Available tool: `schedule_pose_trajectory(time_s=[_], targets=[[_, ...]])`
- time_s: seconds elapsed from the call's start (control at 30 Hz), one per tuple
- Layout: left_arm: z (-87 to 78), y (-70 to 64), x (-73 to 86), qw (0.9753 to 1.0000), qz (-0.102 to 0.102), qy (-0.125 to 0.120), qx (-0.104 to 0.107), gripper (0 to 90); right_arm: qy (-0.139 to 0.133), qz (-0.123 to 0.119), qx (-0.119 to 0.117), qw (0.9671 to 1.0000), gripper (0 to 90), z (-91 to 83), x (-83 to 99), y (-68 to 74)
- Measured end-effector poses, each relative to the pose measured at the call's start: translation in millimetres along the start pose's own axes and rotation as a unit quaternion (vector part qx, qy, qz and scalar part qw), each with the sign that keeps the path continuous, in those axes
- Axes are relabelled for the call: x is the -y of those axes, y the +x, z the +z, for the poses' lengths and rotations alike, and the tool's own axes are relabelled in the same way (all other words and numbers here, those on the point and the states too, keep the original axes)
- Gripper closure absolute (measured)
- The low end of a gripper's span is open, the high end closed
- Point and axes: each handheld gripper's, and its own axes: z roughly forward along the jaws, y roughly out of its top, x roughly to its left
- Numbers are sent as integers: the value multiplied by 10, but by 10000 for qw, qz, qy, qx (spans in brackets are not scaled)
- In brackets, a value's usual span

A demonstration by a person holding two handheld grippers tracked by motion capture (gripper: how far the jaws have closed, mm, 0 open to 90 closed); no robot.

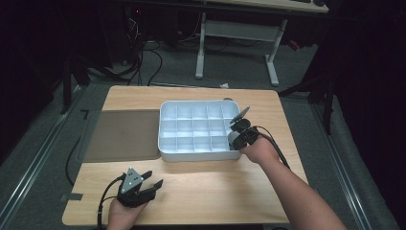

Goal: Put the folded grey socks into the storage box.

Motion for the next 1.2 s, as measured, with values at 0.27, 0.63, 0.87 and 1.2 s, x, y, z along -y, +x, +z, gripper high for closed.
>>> schedule_pose_trajectory(time_s=[0.27, 0.63, 0.87, 1.2], targets=[[6, 7, 4, 10000, -17, 7, 0, 449, 53, -61, -43, 10000, 676, 35, -1, 0], [4, 8, 4, 10000, -32, 3, 7, 450, -18, -118, -61, 9999, 568, -34, -10, 38], [6, 8, 3, 10000, -36, 8, 30, 450, -102, -116, -54, 9999, 530, -100, -28, 32], [11, 11, 6, 10000, -43, 23, 51, 449, -184, -82, -75, 9998, 563, -239, -66, -3]])
